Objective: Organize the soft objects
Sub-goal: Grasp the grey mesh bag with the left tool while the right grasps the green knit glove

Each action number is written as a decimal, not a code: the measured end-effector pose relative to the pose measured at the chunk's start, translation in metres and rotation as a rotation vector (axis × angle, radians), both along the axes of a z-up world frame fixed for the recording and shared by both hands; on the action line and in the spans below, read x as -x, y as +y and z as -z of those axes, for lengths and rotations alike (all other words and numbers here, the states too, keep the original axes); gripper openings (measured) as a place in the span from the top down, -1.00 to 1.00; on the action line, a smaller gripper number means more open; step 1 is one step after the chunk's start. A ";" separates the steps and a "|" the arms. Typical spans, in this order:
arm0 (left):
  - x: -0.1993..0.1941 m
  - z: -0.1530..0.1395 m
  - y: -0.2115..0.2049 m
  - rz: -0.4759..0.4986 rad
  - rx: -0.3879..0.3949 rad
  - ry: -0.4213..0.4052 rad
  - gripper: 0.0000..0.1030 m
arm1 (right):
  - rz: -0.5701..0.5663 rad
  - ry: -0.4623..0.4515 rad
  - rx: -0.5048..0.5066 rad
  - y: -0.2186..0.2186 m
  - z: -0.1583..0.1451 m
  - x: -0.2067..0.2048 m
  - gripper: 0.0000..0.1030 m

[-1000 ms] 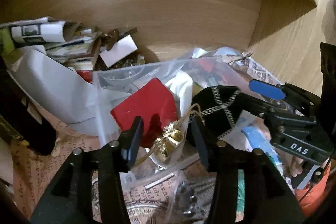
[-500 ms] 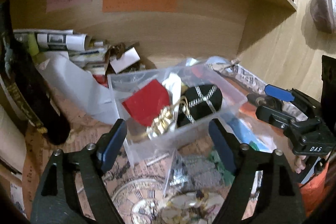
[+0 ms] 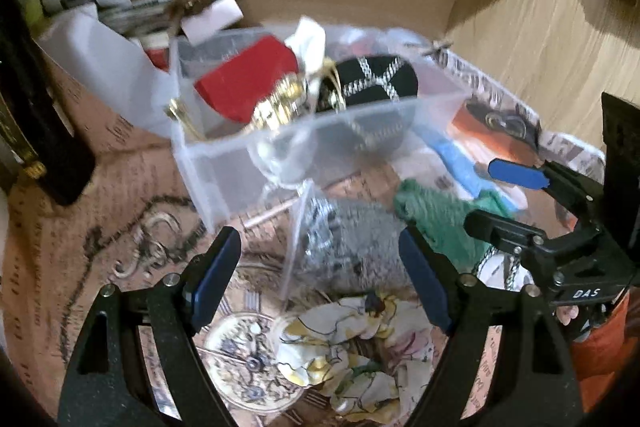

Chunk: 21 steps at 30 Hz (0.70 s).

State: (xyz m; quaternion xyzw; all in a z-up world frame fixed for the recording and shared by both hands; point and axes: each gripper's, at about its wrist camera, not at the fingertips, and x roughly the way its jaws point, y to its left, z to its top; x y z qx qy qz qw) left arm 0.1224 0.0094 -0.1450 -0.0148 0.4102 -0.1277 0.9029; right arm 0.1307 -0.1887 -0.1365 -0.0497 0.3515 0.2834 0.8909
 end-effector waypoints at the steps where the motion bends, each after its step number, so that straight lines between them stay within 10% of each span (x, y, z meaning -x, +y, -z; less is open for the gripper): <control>1: -0.001 0.003 -0.001 0.004 -0.004 0.009 -0.58 | 0.003 0.006 0.009 -0.001 0.002 0.000 -0.58; 8: -0.013 0.022 -0.008 0.026 0.023 0.079 -0.58 | -0.027 0.047 0.071 0.004 0.016 -0.004 -0.54; 15: -0.022 0.027 -0.006 0.029 0.074 0.103 -0.55 | -0.062 0.103 0.033 -0.002 0.023 -0.020 0.17; 21: -0.018 0.022 -0.011 0.067 0.087 0.087 0.04 | -0.055 0.087 0.029 0.000 0.023 -0.020 0.68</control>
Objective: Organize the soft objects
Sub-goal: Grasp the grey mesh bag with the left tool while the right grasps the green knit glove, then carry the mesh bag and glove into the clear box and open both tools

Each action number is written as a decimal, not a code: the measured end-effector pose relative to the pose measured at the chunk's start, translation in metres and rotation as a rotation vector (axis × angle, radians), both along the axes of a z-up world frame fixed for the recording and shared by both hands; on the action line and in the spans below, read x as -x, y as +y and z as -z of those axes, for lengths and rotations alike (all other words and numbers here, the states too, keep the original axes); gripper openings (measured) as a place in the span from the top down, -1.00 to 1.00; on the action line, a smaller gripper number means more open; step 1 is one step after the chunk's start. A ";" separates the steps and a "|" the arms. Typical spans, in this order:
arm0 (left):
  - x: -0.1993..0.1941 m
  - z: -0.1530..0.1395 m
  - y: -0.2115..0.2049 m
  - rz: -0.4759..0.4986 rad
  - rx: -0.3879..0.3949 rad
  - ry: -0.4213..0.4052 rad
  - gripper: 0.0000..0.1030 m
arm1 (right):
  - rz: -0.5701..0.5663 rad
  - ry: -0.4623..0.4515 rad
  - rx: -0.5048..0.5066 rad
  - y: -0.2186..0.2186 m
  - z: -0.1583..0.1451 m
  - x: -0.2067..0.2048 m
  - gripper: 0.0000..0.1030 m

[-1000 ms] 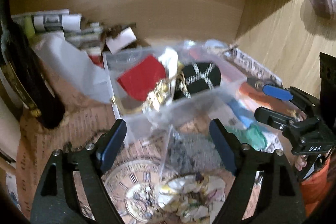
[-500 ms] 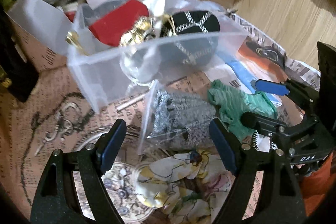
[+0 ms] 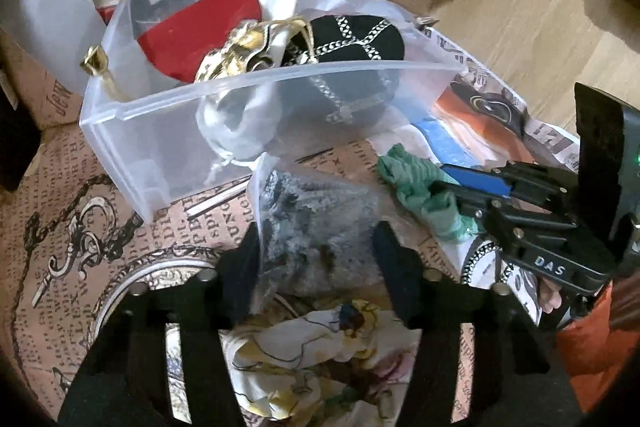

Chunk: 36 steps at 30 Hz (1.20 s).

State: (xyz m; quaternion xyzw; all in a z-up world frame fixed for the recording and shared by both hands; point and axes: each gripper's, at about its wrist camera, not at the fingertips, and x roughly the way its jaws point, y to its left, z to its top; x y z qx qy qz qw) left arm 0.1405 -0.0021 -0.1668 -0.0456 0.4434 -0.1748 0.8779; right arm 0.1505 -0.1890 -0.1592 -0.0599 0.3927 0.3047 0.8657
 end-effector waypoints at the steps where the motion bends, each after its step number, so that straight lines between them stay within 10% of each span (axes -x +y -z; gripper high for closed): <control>1: 0.002 -0.002 -0.002 -0.001 -0.015 -0.014 0.07 | 0.004 -0.010 0.002 0.000 -0.001 0.002 0.72; 8: 0.012 -0.017 -0.003 -0.013 -0.038 -0.082 0.40 | 0.026 -0.059 -0.021 -0.006 -0.012 0.007 0.81; 36: 0.008 -0.122 0.021 -0.200 -0.037 -0.440 0.42 | 0.082 -0.375 -0.165 -0.003 -0.111 -0.013 0.81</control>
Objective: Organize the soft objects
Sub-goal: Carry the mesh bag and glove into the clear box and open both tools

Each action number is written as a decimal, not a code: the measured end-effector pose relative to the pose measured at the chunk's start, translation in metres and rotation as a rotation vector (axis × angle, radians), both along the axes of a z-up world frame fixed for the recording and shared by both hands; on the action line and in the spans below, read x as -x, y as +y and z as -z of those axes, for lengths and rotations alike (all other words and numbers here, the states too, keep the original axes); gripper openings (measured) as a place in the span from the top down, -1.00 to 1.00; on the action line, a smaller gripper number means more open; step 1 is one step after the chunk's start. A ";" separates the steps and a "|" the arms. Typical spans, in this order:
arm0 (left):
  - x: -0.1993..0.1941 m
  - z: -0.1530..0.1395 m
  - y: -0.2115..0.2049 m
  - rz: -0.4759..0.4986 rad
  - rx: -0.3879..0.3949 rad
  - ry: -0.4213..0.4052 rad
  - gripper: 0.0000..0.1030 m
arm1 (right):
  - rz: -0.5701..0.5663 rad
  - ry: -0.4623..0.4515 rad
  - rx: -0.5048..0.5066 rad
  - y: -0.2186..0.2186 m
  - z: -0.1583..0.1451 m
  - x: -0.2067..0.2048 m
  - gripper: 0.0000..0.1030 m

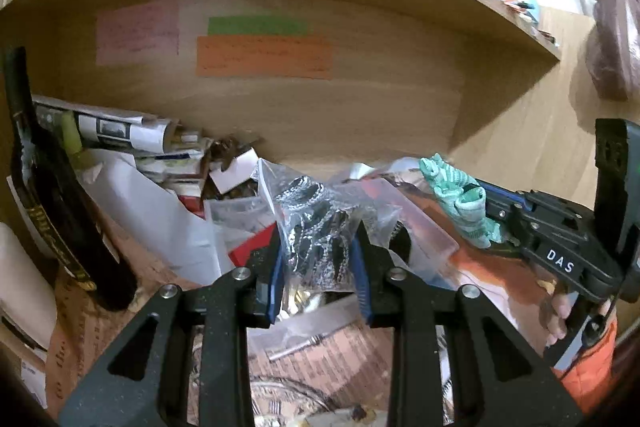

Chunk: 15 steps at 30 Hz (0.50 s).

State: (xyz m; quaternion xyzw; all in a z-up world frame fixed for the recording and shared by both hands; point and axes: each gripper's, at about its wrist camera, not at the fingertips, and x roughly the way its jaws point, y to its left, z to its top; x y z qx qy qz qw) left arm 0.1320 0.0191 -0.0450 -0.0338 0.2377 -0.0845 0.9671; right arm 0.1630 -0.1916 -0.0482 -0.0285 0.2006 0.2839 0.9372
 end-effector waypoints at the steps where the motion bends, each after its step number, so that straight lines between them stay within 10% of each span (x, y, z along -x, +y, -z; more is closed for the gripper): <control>1: -0.003 0.001 0.000 -0.004 -0.003 0.000 0.42 | 0.001 -0.003 0.004 0.003 0.000 -0.003 0.81; 15: -0.059 0.039 -0.015 -0.004 -0.040 0.136 0.42 | 0.003 0.068 0.117 0.041 0.034 -0.043 0.81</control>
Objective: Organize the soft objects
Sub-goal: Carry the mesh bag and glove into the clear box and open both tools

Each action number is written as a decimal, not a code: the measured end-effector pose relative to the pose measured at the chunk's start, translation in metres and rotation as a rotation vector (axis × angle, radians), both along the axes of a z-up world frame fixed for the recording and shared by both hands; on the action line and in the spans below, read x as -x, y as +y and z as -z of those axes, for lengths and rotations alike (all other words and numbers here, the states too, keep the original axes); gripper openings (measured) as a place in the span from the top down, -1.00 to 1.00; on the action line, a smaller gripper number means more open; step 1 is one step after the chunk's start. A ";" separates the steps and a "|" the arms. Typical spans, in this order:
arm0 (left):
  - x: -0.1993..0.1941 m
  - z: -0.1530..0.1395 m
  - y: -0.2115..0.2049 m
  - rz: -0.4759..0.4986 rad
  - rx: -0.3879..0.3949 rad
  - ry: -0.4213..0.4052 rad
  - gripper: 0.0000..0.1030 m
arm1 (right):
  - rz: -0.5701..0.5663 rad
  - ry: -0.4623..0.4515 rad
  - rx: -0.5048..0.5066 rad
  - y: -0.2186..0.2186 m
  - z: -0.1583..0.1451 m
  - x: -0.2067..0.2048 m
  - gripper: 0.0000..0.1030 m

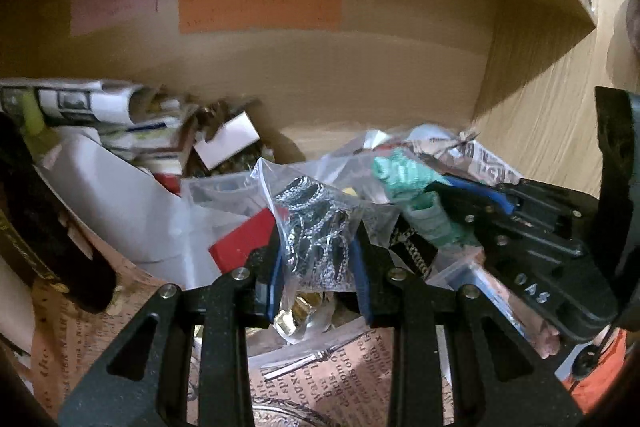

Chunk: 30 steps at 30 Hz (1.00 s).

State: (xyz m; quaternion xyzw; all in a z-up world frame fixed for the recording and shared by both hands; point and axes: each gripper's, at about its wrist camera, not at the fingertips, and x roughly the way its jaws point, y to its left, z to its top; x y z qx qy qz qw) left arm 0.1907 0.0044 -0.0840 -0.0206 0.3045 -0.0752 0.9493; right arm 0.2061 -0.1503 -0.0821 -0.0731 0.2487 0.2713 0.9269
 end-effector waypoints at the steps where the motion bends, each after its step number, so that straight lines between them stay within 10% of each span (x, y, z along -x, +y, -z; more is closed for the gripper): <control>1: -0.003 0.003 0.000 0.001 -0.001 0.011 0.42 | 0.000 0.014 0.011 0.002 0.005 -0.004 0.81; 16: -0.016 0.022 -0.004 0.022 -0.007 0.096 0.00 | -0.006 0.091 0.099 0.013 0.026 -0.017 0.65; 30: 0.055 -0.033 0.001 0.000 -0.037 -0.104 -0.62 | -0.020 -0.017 -0.023 -0.011 -0.023 0.027 -0.37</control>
